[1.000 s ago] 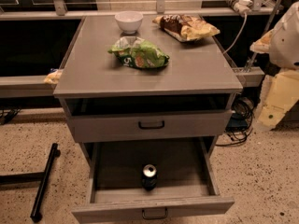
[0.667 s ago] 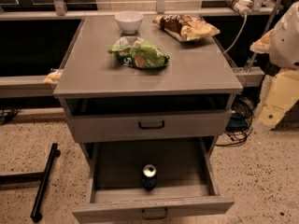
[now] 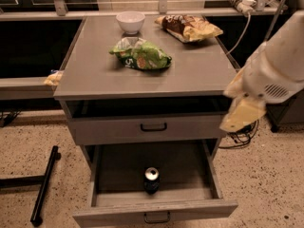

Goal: Pick pepsi can from middle drawer and place on counter

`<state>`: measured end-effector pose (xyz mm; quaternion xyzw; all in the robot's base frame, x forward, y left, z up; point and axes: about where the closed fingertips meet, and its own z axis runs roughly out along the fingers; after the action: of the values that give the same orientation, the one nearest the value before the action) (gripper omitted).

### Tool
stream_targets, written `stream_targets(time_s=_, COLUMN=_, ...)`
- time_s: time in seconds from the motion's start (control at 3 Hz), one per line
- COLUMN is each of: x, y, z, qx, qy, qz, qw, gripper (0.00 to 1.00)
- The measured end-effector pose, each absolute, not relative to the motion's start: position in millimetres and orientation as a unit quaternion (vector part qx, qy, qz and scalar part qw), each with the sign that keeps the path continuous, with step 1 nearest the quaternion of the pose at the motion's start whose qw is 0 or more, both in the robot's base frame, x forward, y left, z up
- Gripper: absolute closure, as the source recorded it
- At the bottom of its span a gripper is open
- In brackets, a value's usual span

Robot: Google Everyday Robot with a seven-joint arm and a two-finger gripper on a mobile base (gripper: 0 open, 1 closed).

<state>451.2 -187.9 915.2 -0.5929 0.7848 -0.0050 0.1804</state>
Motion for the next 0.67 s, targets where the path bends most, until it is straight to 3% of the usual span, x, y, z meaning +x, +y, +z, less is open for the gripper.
stream_targets(time_s=0.33, x=460.7, y=-168.2, z=829.8, qx=-0.594, qy=0.779, qz=0.055, qw=0.191, gripper=0.66)
stream_targets(time_s=0.67, x=470.1, y=-165.5, z=823.1, qx=-0.590, qy=0.779, qz=0.053, qw=0.204, gripper=0.89)
